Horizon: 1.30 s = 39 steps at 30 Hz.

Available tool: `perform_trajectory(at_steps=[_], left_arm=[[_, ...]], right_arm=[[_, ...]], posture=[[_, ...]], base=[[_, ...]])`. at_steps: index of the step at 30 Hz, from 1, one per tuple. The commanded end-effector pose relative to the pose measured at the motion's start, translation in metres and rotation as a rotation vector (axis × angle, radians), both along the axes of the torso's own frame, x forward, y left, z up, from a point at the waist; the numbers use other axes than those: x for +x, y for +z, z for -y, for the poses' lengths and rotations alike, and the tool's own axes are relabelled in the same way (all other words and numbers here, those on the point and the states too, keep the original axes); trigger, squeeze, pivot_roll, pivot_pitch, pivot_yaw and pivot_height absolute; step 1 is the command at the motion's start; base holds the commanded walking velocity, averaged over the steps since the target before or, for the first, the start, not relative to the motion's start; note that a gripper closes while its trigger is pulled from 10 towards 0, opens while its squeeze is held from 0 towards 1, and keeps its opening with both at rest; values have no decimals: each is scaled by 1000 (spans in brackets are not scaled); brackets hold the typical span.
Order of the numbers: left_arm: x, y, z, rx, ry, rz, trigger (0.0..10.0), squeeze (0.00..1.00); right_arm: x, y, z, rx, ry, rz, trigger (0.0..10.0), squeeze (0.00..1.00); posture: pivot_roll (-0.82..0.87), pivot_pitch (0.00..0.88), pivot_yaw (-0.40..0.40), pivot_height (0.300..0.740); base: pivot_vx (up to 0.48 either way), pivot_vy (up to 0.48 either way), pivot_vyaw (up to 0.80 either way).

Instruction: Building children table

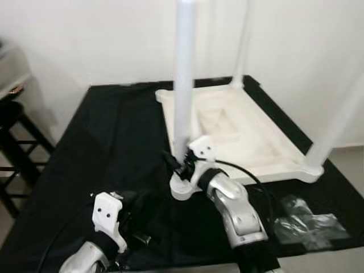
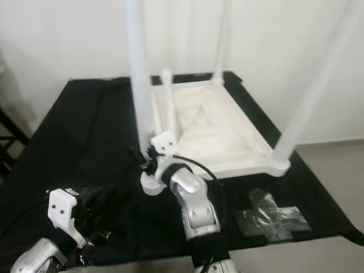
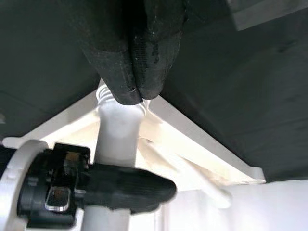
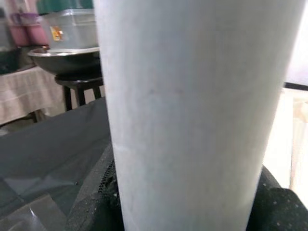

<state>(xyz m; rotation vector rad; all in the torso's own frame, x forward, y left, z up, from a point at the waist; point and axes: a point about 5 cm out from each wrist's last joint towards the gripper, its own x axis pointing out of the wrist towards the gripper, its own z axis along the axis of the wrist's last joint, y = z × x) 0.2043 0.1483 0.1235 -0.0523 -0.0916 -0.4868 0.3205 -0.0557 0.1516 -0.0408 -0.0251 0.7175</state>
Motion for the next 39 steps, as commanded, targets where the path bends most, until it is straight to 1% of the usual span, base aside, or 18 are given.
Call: perform_trajectory(at_steps=[1,2,3,4,7,10,11,12,13,14,15,18,23,24,25,26,37,39], left_arm=[[0,-3,0,-5,4,-11,10000,0],[0,-2,0,-4,11,-8,10000,0],[0,-2,0,-4,11,-8,10000,0],[0,-2,0,-2,16,-7,10000,0],[1,-2,0,-1,17,-7,10000,0],[2,-3,0,-2,12,-8,10000,0],[2,-3,0,-2,8,-10,10000,0],[3,-3,0,-2,6,-11,10000,0],[3,-3,0,-2,6,-11,10000,0],[4,-3,0,-2,4,-12,10000,0],[4,-3,0,-2,4,-12,10000,0],[5,-4,0,0,4,-12,10000,0],[6,-4,0,2,6,-13,10000,0],[6,-5,0,2,7,-14,10000,0],[6,-5,0,2,7,-14,10000,0],[6,-5,0,2,6,-14,10000,0],[5,-5,0,0,6,-16,10000,0],[3,-5,0,-2,3,-16,10000,0]], right_arm=[[3,-28,13,-67,-60,-124,1647,0],[8,-26,15,-67,-72,-122,10000,0],[8,-26,15,-67,-72,-122,10000,0],[11,-21,15,-58,-65,-129,10000,1000],[13,-9,14,-40,-42,-120,10000,1000],[16,9,9,3,59,-104,10000,1000],[18,19,6,5,190,-58,10000,1000],[19,27,5,-10,299,-8,10000,635],[19,27,5,-10,299,-8,10000,635],[21,35,5,-38,439,25,10000,0],[21,35,5,-38,439,25,10000,0],[29,46,9,-116,678,19,10000,0],[34,49,8,-111,758,-22,10000,0],[35,50,6,-98,791,-51,784,0],[35,50,6,-98,791,-51,784,0],[35,49,5,-94,803,-66,0,0],[39,45,9,-100,776,-62,0,0],[43,34,24,-132,635,-72,0,0]], posture=[[17,92,-2,740],[17,92,-2,740],[17,92,-2,740],[23,91,-2,740],[20,87,-2,740],[21,84,2,740],[22,78,9,740],[22,77,9,740],[22,77,9,740],[25,72,9,740],[25,72,9,740],[32,67,9,740],[37,63,10,740],[40,62,10,740],[40,62,10,740],[40,62,10,740],[38,63,15,740],[33,71,9,740]], base=[[0,0,0],[0,0,0],[0,0,0],[0,0,0],[0,0,0],[0,0,0],[0,0,0],[0,0,0],[0,0,0],[0,0,0],[0,0,0],[0,0,0],[0,0,0],[0,0,0],[0,0,0],[0,0,0],[0,0,0],[0,0,0]])
